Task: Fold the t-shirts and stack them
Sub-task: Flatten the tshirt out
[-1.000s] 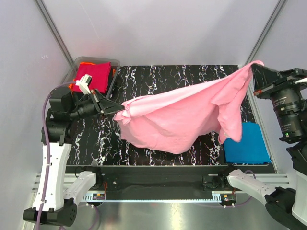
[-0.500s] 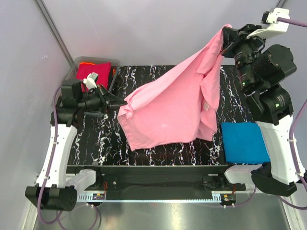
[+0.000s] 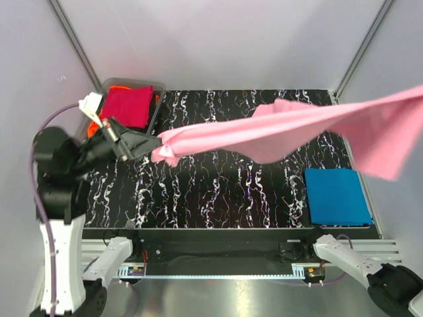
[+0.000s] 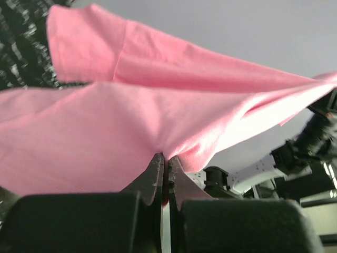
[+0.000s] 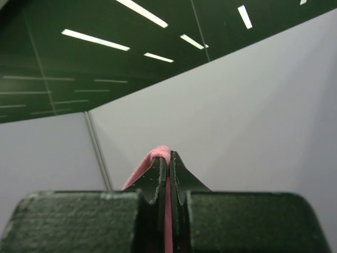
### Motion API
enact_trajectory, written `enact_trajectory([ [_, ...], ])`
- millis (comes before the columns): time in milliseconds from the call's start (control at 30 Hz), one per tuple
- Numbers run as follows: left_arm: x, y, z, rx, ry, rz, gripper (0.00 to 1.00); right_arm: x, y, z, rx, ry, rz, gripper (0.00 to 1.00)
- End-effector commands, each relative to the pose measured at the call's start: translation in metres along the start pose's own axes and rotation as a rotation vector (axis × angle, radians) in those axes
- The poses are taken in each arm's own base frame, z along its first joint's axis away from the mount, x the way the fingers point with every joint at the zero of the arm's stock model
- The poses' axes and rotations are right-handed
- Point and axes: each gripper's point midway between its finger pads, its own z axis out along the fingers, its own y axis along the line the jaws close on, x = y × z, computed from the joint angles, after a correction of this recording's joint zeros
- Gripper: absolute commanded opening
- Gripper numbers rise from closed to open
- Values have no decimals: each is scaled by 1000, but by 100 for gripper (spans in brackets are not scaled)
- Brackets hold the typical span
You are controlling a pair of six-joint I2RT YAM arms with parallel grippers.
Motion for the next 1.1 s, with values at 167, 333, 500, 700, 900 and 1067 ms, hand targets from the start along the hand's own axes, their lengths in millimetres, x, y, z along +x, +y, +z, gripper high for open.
enact_trajectory([
  [167, 5, -28, -24, 21, -127, 61, 0, -8, 7, 19, 8, -33, 87, 0],
  [333, -16, 11, -14, -88, -229, -12, 0, 53, -11, 60, 112, 65, -38, 0],
  [500, -43, 97, -3, -326, -369, -73, 0, 145, -34, 100, 195, 160, -193, 0],
  [700, -65, 214, 4, -611, -501, -165, 0, 308, -80, 117, 288, 368, -443, 0],
  [900, -54, 341, 38, -781, -410, -244, 0, 464, -136, 119, 311, 558, -581, 0],
  [1067, -54, 413, 69, -841, -308, -264, 0, 540, -184, 117, 352, 653, -583, 0],
])
